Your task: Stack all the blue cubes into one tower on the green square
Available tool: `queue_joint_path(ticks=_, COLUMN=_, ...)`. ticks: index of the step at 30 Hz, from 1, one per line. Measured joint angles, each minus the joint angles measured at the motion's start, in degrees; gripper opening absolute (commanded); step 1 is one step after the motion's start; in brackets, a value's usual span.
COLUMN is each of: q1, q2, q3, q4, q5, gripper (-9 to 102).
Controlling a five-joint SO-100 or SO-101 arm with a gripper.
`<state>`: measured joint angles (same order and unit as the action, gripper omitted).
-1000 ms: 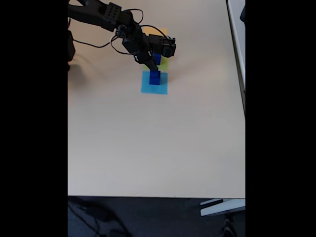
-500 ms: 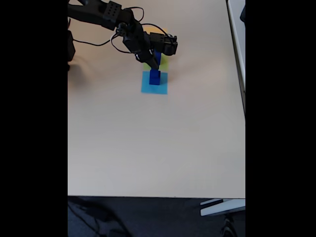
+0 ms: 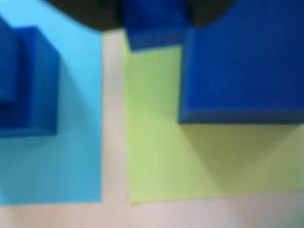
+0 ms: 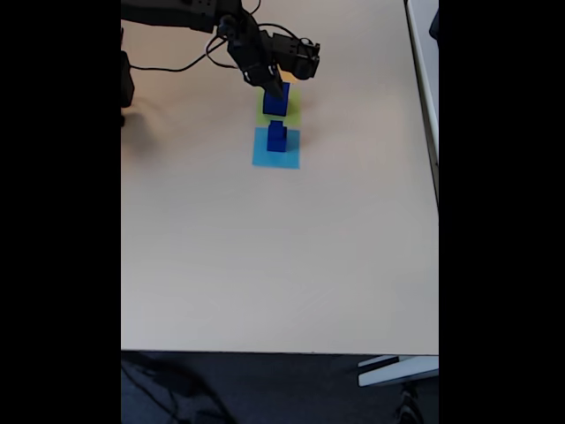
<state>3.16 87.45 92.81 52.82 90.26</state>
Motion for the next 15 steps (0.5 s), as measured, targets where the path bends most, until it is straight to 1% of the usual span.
queue_joint_path(ticks=11, q1=-4.92, q2=-4.92, q3=-3.08, q4=-0.26, q5=7.91, gripper=3)
queue_joint_path(ticks=15, q1=-5.71, q2=-4.92, q3=-2.02, q4=-2.9, q5=9.93, gripper=3)
